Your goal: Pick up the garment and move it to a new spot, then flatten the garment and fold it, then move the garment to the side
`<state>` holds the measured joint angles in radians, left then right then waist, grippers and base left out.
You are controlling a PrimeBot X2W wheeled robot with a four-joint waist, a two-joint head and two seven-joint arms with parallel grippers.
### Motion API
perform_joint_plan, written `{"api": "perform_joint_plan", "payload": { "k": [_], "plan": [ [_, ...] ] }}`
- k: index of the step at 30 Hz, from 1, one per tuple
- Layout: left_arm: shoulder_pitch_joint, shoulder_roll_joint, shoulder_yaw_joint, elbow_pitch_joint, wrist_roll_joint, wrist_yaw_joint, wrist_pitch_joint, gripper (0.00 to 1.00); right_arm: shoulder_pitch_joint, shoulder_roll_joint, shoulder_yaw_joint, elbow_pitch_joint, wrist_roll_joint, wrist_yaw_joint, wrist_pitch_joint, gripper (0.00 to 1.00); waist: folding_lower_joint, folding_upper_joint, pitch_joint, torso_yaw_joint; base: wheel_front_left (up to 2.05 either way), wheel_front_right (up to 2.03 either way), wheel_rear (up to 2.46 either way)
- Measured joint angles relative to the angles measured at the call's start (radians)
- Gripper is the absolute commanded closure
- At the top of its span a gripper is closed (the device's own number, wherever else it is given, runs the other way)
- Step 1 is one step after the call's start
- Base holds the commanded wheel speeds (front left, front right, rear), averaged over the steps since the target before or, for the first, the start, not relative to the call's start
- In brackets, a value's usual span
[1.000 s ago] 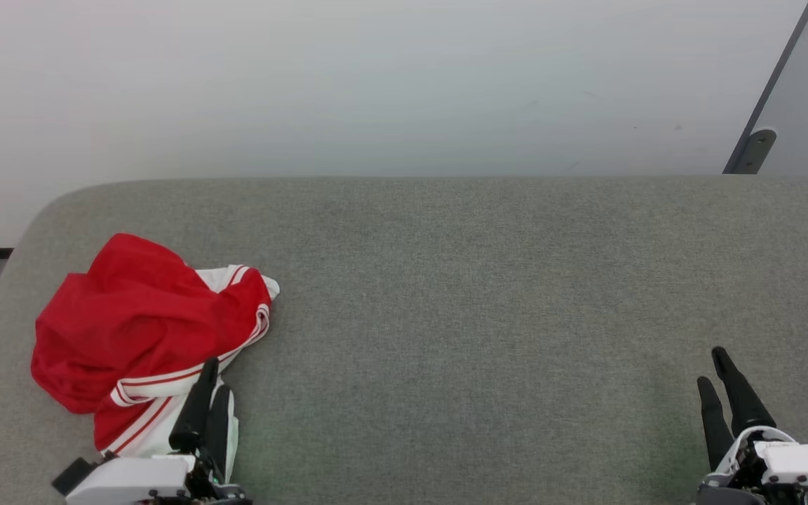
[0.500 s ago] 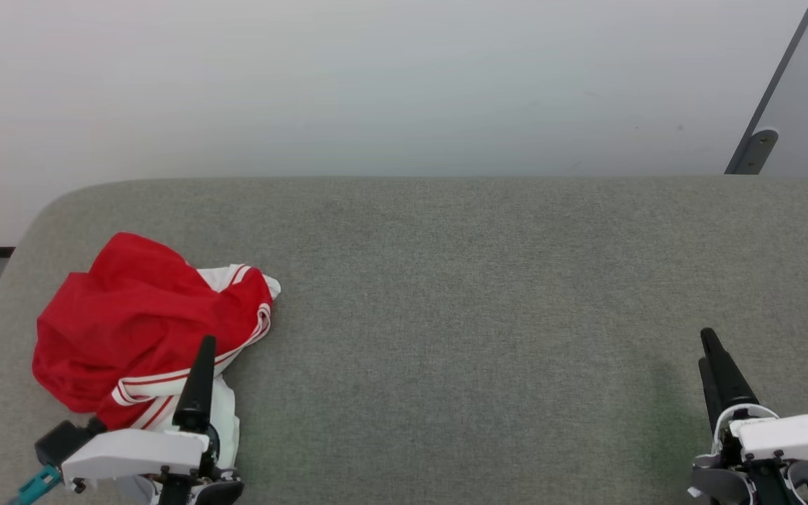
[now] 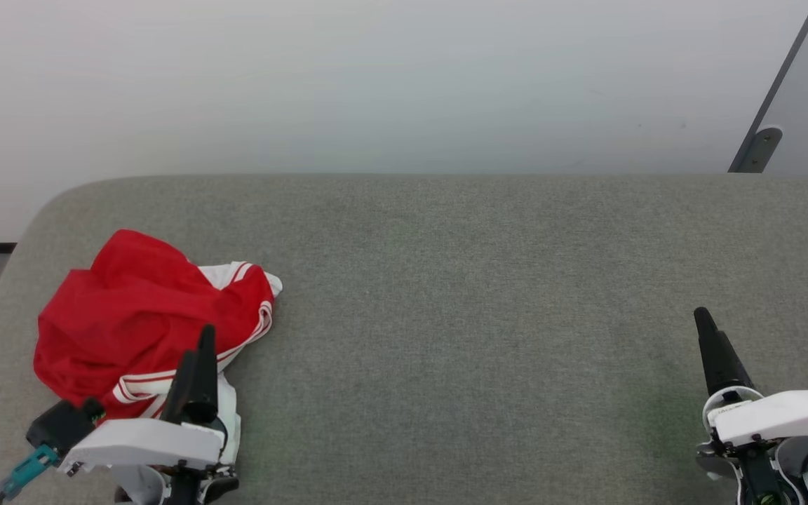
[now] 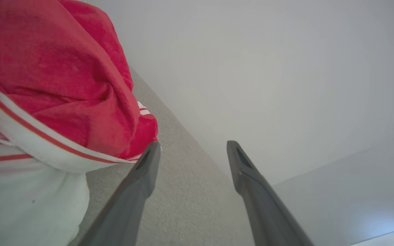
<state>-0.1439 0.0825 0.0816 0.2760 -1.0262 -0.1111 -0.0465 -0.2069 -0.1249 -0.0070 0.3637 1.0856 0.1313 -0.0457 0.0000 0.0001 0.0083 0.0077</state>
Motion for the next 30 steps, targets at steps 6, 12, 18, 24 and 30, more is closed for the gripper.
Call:
{"api": "perform_joint_plan", "payload": {
  "k": [6,12,18,24,30],
  "plan": [
    [-0.004,0.001,-0.01,-0.005,0.112,-0.003,-0.021,0.0,-0.01,0.0,-0.005,-0.011,-0.173,0.0,-0.021,0.0,0.0,0.0,0.004,0.002,0.0,0.0,0.0],
    [-0.005,0.013,-0.029,-0.018,0.249,0.006,-0.04,0.0,-0.018,0.008,-0.016,-0.025,-0.318,0.0,-0.04,0.0,0.0001,0.0,0.006,0.004,0.0,0.0,0.0],
    [-0.009,0.023,-0.046,-0.04,0.355,0.023,-0.06,0.0,-0.031,0.011,-0.023,-0.037,-0.459,0.0,-0.06,0.0,0.0,0.0,0.013,0.006,0.0,0.0,0.0],
    [-0.01,0.034,-0.064,-0.047,0.441,0.039,-0.076,0.0,-0.035,0.017,-0.031,-0.044,-0.573,0.0,-0.078,0.0,0.0,0.0,0.018,0.008,0.0,0.0,0.0],
    [-0.011,0.045,-0.081,-0.057,0.513,0.054,-0.093,0.0,-0.051,0.018,-0.04,-0.048,-0.673,0.0,-0.092,0.0,0.0,0.0,0.021,0.01,0.0,0.0,0.0]
  ]
}}
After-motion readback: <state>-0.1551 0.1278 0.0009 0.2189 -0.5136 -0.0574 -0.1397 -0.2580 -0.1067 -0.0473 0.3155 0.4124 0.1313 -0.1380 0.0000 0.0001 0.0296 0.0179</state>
